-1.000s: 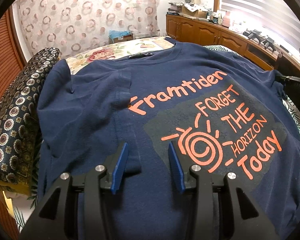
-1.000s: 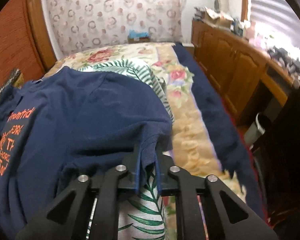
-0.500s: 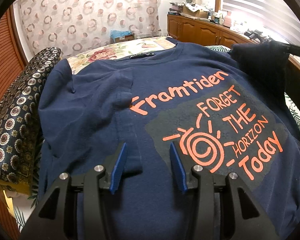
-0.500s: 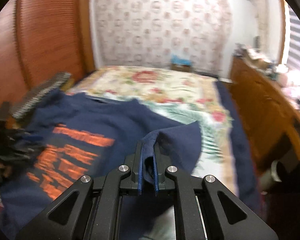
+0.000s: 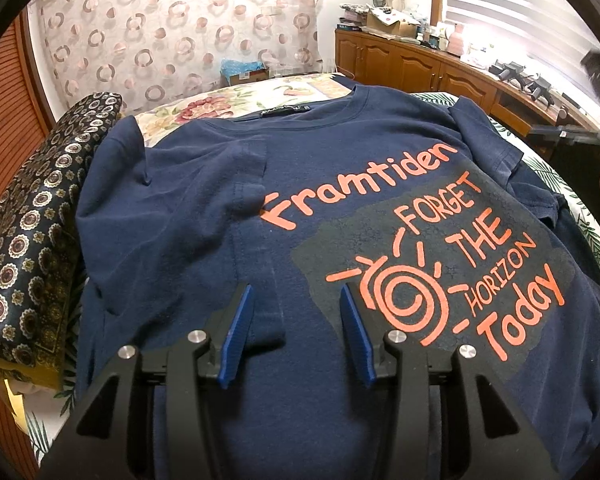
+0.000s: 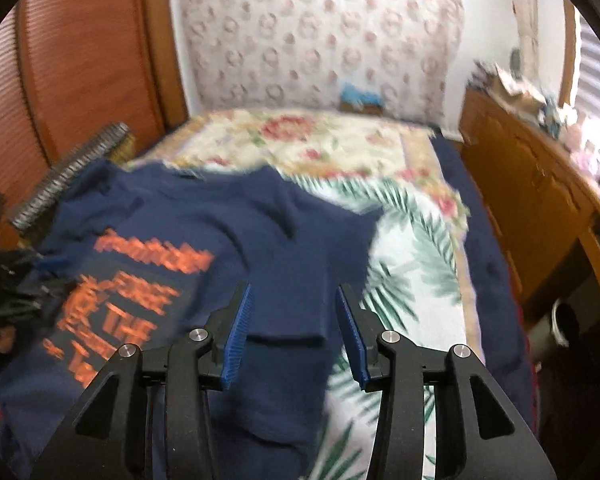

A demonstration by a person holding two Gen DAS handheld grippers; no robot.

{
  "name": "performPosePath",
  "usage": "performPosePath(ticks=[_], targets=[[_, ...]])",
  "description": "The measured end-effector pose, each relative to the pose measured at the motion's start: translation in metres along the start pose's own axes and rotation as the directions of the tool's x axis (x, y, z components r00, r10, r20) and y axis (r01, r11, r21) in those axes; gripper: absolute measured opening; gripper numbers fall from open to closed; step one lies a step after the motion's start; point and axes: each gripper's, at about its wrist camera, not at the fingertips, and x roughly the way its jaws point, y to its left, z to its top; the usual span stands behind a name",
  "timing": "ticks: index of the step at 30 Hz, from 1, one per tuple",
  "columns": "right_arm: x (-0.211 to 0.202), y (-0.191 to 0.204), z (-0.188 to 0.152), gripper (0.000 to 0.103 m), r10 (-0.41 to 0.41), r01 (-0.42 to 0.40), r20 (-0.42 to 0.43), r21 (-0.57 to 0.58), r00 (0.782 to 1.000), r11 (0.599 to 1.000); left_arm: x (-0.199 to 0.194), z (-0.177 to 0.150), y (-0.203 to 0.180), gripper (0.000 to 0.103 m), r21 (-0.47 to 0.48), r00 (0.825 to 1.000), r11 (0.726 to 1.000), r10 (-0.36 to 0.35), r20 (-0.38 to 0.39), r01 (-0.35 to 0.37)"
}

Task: Fold small clothes
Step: 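Grasp the shirt side edge with the right tool and fold it toward the print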

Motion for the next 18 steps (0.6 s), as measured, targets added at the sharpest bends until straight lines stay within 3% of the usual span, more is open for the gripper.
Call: performPosePath(ticks=[8, 18], targets=[[0.035, -0.009, -0.017, 0.037, 0.007, -0.006, -0.067, 0.023, 0.998, 1.0, 0.0, 0.0, 0.0, 0.045, 0.0, 1.0, 1.0, 0.0, 0.0, 0.0], [0.041, -0.001, -0.008, 0.008, -0.022, 0.021, -0.068, -0.024, 0.997, 0.999, 0.0, 0.0, 0.0, 0.046, -0.001, 1.0, 1.0, 0.0, 0.0, 0.0]])
